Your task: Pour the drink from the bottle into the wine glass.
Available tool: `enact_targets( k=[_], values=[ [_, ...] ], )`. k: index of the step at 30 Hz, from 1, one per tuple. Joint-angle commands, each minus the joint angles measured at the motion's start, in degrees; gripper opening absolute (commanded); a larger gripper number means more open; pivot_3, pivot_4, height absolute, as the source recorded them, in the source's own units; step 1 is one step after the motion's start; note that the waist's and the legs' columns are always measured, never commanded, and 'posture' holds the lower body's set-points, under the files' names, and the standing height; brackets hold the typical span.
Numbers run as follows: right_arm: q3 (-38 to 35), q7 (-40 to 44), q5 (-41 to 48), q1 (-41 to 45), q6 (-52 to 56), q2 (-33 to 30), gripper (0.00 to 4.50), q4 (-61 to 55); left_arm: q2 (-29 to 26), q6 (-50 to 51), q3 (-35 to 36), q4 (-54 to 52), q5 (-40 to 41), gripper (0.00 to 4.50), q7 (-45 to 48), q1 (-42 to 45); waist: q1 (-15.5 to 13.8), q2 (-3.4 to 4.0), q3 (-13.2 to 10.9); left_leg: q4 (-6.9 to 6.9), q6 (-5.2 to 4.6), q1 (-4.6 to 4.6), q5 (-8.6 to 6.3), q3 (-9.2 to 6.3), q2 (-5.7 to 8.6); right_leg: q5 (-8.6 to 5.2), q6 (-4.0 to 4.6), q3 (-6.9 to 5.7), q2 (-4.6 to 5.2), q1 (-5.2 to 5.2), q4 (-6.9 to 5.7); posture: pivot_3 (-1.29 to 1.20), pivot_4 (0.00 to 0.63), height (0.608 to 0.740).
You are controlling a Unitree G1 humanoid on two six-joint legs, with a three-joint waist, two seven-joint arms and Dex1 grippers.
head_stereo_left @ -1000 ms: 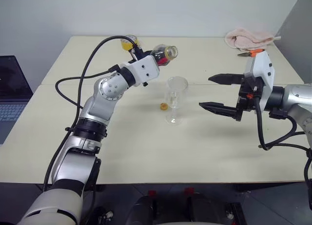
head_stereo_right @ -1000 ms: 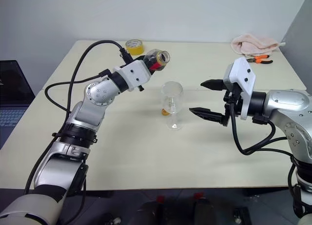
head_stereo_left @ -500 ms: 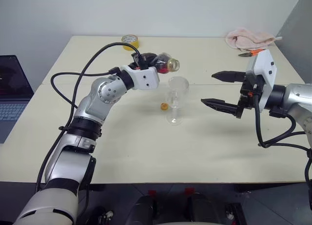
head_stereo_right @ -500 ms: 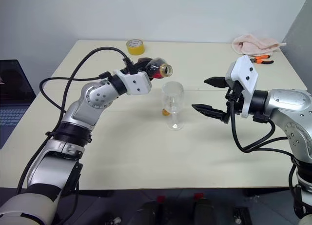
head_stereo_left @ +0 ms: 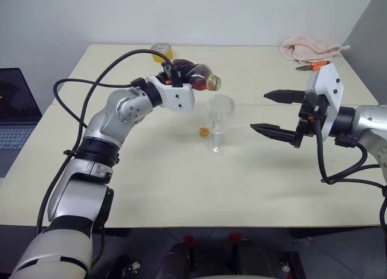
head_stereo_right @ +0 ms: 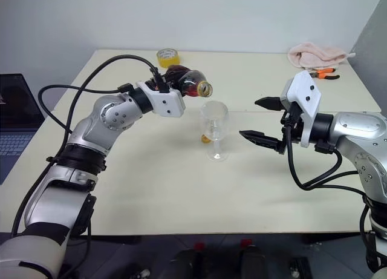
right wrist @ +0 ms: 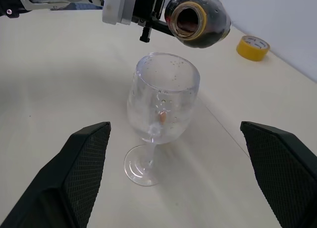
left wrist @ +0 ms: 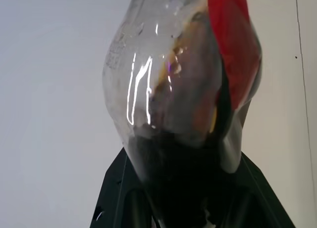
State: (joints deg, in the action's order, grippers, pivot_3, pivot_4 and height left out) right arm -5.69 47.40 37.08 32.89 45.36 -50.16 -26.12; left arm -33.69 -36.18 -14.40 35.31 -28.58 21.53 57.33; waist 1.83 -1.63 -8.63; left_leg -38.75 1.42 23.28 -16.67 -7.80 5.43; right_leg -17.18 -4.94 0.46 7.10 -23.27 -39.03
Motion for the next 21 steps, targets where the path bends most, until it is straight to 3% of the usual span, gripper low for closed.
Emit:
enact_targets(
  k=[1,21],
  values=[
    [-2.46,-0.30,-0.27,0.48,-1.21,-0.97,4.50,-1.00,-0.92,-1.91,0.36,-1.01,-0.24,1.15,-1.62,2.37,0.00,0.00,0.00,0.00,0.00,0.00,0.00,0.00,0.00,0.00,0.00,0.00,0.00,0.00,0.00,0.00,0.150,0.740],
    [-2.14,-0.74,-1.24,0.07,-1.49,-1.08,4.50,-1.20,-2.79,-4.84,-1.49,2.09,-5.39,1.15,-4.49,4.74,0.02,0.00,0.00,-0.02,-0.01,0.06,0.00,-0.03,0.00,0.00,0.00,-0.05,0.00,-0.01,-0.01,0.00,0.150,0.740]
  ],
)
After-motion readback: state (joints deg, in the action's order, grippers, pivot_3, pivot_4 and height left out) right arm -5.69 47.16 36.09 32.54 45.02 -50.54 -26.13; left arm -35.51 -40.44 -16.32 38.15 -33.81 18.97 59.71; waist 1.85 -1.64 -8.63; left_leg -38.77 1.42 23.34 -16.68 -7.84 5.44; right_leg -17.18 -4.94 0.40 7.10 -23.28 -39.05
